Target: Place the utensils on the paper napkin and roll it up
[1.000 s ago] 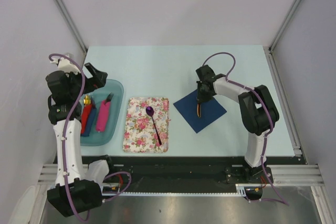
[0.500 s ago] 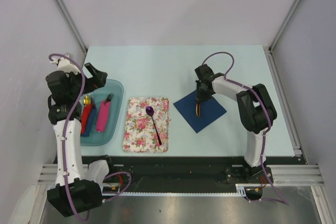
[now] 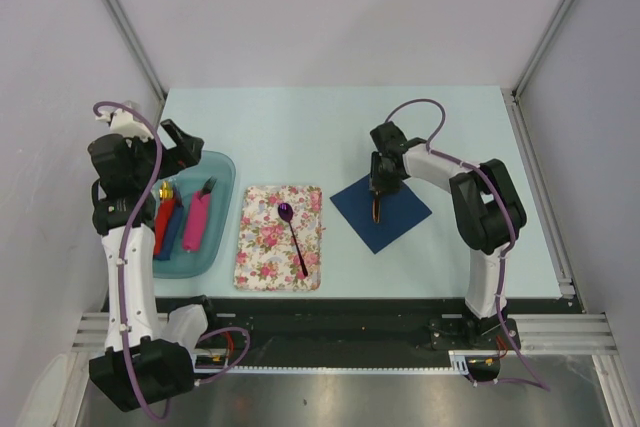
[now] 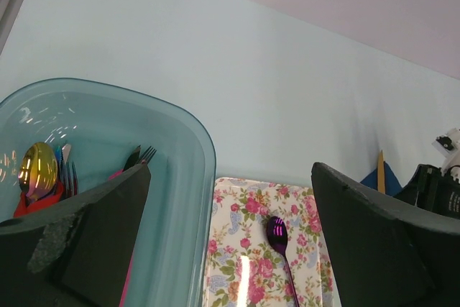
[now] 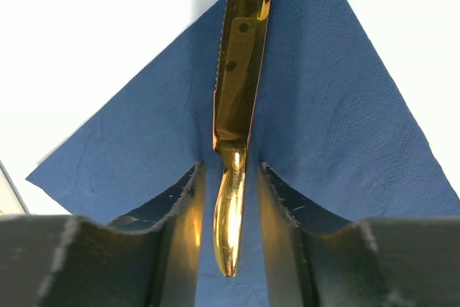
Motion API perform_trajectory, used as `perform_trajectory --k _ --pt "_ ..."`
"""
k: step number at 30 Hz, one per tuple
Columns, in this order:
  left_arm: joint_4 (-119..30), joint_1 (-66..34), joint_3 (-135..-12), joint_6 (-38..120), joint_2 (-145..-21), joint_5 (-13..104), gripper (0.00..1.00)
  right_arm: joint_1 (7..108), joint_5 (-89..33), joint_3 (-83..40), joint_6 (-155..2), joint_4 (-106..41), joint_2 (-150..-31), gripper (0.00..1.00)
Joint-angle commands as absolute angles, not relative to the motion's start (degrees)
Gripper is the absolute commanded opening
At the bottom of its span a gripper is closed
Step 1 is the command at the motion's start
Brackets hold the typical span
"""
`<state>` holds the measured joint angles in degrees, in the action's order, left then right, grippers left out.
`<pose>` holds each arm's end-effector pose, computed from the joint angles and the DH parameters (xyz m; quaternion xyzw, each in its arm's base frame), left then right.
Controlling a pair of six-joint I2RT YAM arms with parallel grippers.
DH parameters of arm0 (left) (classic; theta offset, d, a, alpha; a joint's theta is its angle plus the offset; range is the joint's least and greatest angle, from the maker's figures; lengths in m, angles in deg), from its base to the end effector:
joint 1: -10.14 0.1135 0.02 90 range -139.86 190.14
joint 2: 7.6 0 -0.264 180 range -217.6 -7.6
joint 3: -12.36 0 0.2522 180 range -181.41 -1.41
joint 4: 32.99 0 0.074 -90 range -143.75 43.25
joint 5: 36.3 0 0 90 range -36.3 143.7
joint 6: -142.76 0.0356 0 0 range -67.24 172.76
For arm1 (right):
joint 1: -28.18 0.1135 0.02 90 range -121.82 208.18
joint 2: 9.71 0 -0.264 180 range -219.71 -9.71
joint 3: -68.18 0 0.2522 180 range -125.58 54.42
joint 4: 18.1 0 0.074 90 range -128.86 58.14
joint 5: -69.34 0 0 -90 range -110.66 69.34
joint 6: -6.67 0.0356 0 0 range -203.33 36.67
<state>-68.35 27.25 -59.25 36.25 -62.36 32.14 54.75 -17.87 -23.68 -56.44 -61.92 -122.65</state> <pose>0.2051 0.0495 0.3682 -0.1260 0.7948 -0.1488 0.5747 0.3627 0.1795 0.1667 0.0080 0.9758 0.0765 0.2047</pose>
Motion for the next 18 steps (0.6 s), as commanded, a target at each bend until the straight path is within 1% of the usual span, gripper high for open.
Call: perform_trajectory --k 1,2,5,8,9,12,18 --pt "-68.37 26.93 -60.73 36.94 -62.18 32.61 1.0 54.81 -17.06 -26.52 -56.87 -63.76 -118.88 0.41" --pt "-68.54 26.93 -60.91 37.11 -62.0 32.61 1.0 54.55 -16.62 -26.61 -57.22 -63.85 -117.82 0.46" --pt "-69.07 26.93 -61.43 37.47 -61.74 32.61 1.0 54.29 -16.79 -27.22 -60.12 -63.5 -114.22 0.55" --pt "-69.42 26.93 -61.61 37.21 -61.65 32.52 1.0 54.64 -20.12 -27.67 -62.58 -62.1 -111.23 0.58" --pt "-69.42 26.93 -61.61 37.03 -61.56 32.26 1.0 55.42 -23.79 -27.67 -63.2 -60.7 -110.52 0.58" --pt "-69.6 26.93 -61.44 36.06 -61.21 32.17 1.0 58.14 -26.62 -28.28 -65.83 -58.5 -109.11 0.57" --pt "-70.21 26.93 -61.08 35.27 -60.51 32.87 1.0 71.15 -22.86 -32.4 -69.88 -57.35 -112.27 0.54"
